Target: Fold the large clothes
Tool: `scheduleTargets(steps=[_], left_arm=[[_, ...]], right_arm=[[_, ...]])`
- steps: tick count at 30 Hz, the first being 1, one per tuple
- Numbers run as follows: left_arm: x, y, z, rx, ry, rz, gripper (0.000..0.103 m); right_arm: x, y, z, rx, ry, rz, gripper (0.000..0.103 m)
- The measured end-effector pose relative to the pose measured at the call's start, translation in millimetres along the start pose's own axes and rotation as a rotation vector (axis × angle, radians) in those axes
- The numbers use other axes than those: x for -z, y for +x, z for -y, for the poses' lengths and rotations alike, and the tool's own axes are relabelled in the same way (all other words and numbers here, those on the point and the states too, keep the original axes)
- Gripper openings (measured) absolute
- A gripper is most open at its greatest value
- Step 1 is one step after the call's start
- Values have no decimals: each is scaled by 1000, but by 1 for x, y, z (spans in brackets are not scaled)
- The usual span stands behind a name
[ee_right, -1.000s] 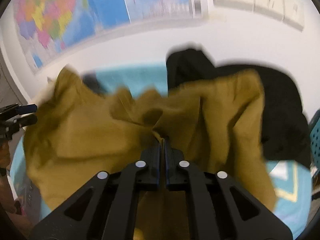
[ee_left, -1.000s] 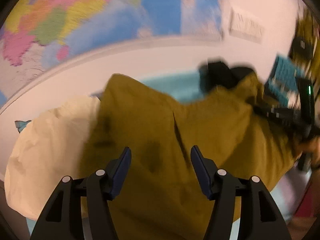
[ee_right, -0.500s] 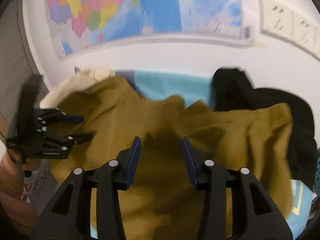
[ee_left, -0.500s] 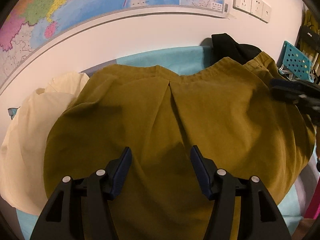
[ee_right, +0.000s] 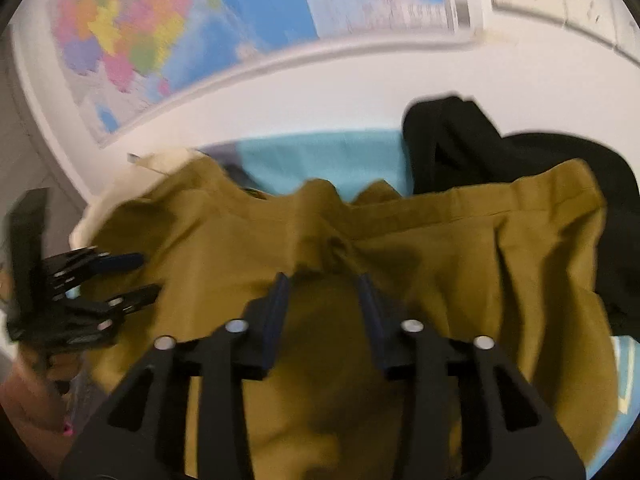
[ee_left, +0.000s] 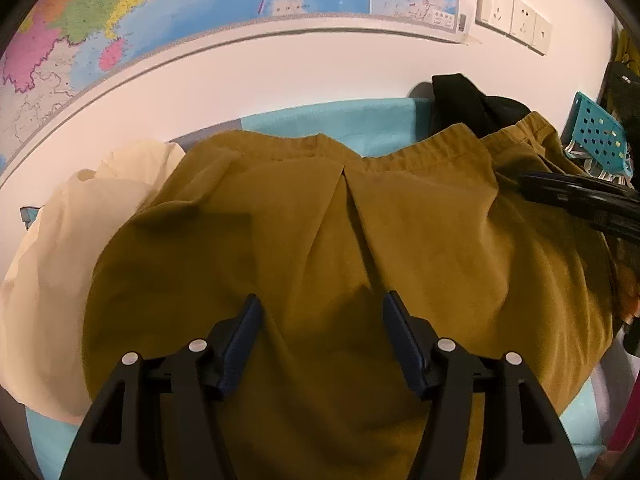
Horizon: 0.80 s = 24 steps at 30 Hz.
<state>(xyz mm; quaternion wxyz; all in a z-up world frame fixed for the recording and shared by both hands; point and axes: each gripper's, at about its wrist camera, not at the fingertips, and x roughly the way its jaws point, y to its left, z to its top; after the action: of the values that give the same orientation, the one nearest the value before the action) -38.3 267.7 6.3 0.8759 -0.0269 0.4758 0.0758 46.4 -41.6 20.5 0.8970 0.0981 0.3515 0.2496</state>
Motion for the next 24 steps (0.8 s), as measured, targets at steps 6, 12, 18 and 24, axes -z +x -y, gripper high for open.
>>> scheduleTargets(steps=[6,12,18,24], left_arm=[[11,-20,0,35,16,42,65],[22,0,4,-6,37,18,65],[28,-18,8,-45,34,48,66],[54,-55,-5,-102,-2,119,74]], right_arm=[[35,-50,-5,-54,-47,8,47],[58,-25,25,1,35,-60,36],[61,-46,19,-8,54,4,50],[84,-109,33,-14,120,122,74]])
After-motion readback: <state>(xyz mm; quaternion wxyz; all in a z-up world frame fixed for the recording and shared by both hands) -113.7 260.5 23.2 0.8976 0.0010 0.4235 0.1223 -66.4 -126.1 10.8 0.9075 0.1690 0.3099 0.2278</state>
